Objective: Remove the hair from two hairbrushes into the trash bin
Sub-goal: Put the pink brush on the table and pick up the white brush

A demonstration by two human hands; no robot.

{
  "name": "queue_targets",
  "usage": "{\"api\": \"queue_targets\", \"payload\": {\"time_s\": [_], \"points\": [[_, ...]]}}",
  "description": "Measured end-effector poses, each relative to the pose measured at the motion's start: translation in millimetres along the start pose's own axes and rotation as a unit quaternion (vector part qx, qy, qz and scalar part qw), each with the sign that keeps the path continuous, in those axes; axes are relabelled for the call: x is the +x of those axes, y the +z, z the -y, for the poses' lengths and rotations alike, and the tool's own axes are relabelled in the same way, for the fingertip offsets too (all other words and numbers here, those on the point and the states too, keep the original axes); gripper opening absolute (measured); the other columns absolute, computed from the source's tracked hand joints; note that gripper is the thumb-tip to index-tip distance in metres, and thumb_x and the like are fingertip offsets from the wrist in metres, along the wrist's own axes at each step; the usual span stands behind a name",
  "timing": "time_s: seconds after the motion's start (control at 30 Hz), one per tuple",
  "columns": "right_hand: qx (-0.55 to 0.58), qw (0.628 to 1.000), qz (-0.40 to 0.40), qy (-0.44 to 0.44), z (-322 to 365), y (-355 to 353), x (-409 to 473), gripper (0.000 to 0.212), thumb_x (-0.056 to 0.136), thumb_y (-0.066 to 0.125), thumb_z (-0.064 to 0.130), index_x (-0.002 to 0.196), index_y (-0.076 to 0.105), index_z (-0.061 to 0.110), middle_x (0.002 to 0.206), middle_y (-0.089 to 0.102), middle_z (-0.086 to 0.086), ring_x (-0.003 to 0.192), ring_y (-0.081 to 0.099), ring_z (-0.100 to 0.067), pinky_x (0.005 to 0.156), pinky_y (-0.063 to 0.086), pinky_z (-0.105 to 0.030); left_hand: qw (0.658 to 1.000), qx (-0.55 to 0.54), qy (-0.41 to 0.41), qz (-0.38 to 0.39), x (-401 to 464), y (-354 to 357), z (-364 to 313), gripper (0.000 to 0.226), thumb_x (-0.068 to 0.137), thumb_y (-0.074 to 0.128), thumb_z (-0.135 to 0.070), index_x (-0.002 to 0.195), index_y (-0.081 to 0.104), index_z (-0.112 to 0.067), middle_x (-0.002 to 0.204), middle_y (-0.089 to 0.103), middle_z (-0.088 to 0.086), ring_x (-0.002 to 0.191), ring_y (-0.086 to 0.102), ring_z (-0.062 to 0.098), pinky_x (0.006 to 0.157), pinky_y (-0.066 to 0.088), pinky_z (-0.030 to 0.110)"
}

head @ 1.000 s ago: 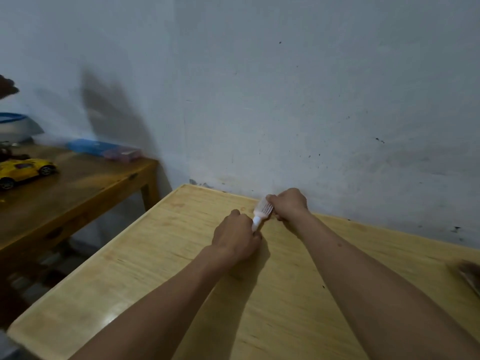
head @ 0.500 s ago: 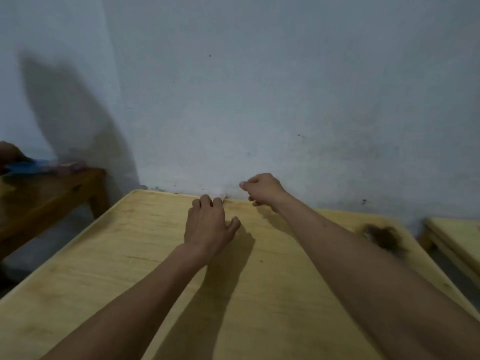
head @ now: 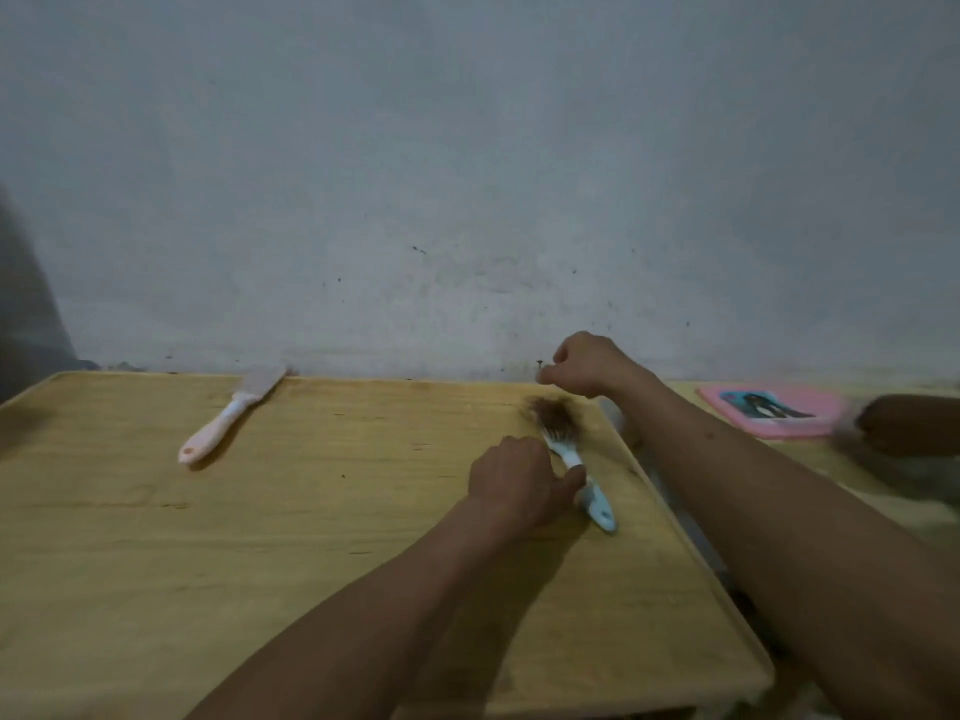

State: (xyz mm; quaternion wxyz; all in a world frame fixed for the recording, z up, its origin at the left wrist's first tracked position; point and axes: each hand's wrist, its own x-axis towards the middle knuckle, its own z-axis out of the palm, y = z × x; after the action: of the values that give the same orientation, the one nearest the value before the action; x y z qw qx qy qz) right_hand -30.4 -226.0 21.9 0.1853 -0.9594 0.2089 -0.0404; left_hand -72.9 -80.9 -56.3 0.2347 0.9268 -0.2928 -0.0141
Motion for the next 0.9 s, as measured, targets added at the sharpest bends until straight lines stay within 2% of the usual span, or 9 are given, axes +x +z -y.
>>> {"api": "queue_targets", "payload": {"time_s": [0.1,0.17,0.27,0.33,0.43,0.53,0.67,0.73,0.9], "points": [[0.006,0.999,0.026,0.038,-28,4,-2,0.064,0.089,0.073,0.048,0.127,0.063,-0.003,0.126,0.066,-0.020,0.102,0.069,-0.035,0.075,0.063,-0.040,1.000,-0.017,-0.001,0.000,6,21,-23,0.060,0.089,0.051,-0.065,0.102,0.065,-0.007,0.104,0.066,0.013,0.094,0.064,0.030,0.067,0.041,0.033],[0.033,0.997,0.044,0.051,-37,13,-2,0.072,0.089,0.073,0.053,0.131,0.058,-0.004,0.131,0.064,-0.020,0.105,0.069,-0.034,0.081,0.064,-0.042,1.000,-0.013,-0.005,-0.005,9,30,-33,0.057,0.089,0.053,-0.063,0.103,0.065,-0.009,0.103,0.067,0.013,0.093,0.065,0.029,0.068,0.045,0.035],[0.079,0.992,0.072,0.066,-39,28,3,0.059,0.085,0.078,0.053,0.104,0.061,0.000,0.114,0.070,-0.018,0.098,0.073,-0.033,0.082,0.065,-0.045,0.999,-0.021,-0.024,-0.001,11,37,-39,0.043,0.089,0.061,-0.049,0.108,0.062,-0.010,0.106,0.066,0.011,0.094,0.065,0.029,0.069,0.046,0.035],[0.079,0.992,0.078,0.061,-38,37,4,0.043,0.084,0.081,0.041,0.087,0.060,0.003,0.101,0.068,-0.018,0.093,0.072,-0.034,0.077,0.065,-0.043,0.998,-0.045,-0.034,0.015,13,37,-38,0.036,0.088,0.063,-0.039,0.110,0.061,-0.010,0.105,0.067,0.011,0.091,0.065,0.029,0.066,0.046,0.034],[0.087,0.992,0.068,0.062,-32,42,1,0.028,0.080,0.081,0.023,0.079,0.060,0.005,0.094,0.069,-0.019,0.090,0.074,-0.035,0.073,0.066,-0.046,0.990,-0.114,-0.068,0.052,17,30,-32,0.022,0.086,0.066,-0.030,0.096,0.059,-0.011,0.094,0.065,0.008,0.083,0.063,0.026,0.063,0.049,0.033],[0.119,0.988,0.071,0.063,-19,38,-3,0.026,0.079,0.081,0.021,0.083,0.062,0.004,0.098,0.072,-0.021,0.090,0.074,-0.035,0.073,0.066,-0.047,0.954,-0.258,-0.132,0.081,15,19,-24,0.022,0.083,0.069,-0.020,0.075,0.049,-0.015,0.077,0.057,0.005,0.072,0.060,0.023,0.057,0.046,0.029],[0.192,0.978,0.076,0.021,16,26,-11,0.023,0.079,0.079,0.017,0.090,0.067,0.000,0.102,0.076,-0.026,0.090,0.077,-0.036,0.078,0.066,-0.053,0.882,-0.419,-0.202,0.072,5,-1,-3,0.023,0.080,0.063,-0.009,0.099,0.054,-0.001,0.083,0.060,0.015,0.063,0.058,0.023,0.050,0.044,0.027],[0.214,0.974,0.077,-0.011,42,20,-20,0.027,0.079,0.081,0.017,0.095,0.068,-0.001,0.102,0.076,-0.026,0.088,0.078,-0.035,0.077,0.066,-0.052,0.851,-0.476,-0.218,0.042,-2,-13,9,0.032,0.084,0.054,-0.005,0.113,0.050,0.006,0.085,0.060,0.019,0.061,0.060,0.026,0.055,0.050,0.031],[0.234,0.957,0.138,-0.101,116,11,-53,0.040,0.083,0.085,0.038,0.101,0.067,0.007,0.101,0.074,-0.009,0.088,0.074,-0.023,0.065,0.064,-0.035,0.822,-0.508,-0.242,-0.092,-41,-54,49,0.011,0.084,0.045,-0.009,0.091,0.050,-0.001,0.070,0.051,0.012,0.046,0.045,0.022,0.049,0.035,0.028]]}}
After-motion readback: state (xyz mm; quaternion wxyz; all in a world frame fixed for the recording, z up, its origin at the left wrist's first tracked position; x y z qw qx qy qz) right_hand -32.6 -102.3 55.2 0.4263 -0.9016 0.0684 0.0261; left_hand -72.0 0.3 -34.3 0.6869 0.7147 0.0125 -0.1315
